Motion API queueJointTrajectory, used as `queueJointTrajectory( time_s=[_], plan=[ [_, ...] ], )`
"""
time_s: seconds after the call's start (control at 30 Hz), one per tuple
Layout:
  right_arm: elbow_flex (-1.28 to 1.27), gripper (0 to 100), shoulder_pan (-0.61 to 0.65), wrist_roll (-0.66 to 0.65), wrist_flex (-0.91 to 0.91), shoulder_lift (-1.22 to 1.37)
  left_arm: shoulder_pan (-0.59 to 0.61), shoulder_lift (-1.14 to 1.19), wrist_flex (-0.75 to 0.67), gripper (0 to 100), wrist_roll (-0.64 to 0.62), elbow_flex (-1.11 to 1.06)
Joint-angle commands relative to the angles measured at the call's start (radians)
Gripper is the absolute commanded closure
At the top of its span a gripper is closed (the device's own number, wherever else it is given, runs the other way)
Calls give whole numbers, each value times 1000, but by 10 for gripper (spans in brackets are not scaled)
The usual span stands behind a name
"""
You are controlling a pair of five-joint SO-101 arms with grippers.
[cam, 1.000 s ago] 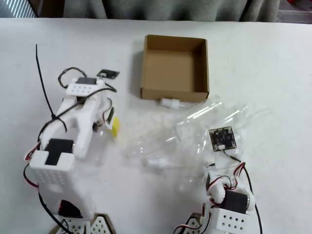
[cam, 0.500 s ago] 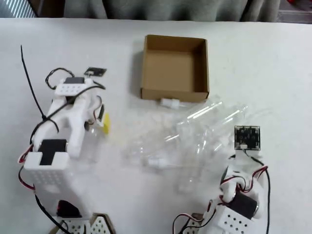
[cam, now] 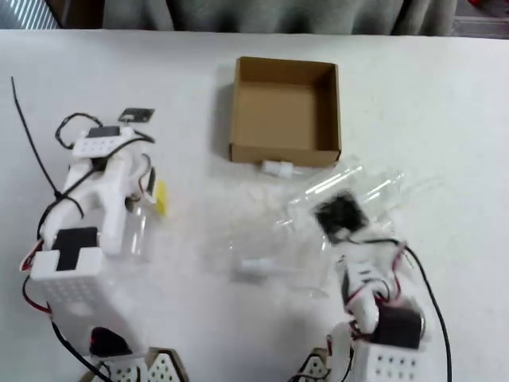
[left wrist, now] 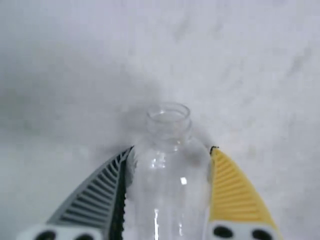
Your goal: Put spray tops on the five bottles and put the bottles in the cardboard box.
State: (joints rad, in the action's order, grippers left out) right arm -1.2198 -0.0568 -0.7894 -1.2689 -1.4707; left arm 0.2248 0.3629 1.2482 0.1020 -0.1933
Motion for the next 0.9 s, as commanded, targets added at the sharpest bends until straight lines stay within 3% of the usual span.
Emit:
queueJointTrajectory(
  time_s=[0.0, 0.1, 0.23, 0.37, 0.57, 0.87],
  plan=[
    [104, 933, 160, -55, -15, 213, 73, -18, -40, 924, -20, 63],
    [178, 878, 306, -54, -91, 318, 76, -13, -44, 924, -21, 74],
    [249, 885, 529, -58, -211, 348, 81, -13, -60, 924, -21, 74],
    [226, 868, 722, -60, -216, 375, 96, -13, -64, 924, -21, 74],
    [218, 774, 846, -95, -197, 503, 104, -10, -66, 924, -21, 89],
    [183, 769, 857, -94, 19, 651, 113, -8, -66, 924, -21, 91]
  ],
)
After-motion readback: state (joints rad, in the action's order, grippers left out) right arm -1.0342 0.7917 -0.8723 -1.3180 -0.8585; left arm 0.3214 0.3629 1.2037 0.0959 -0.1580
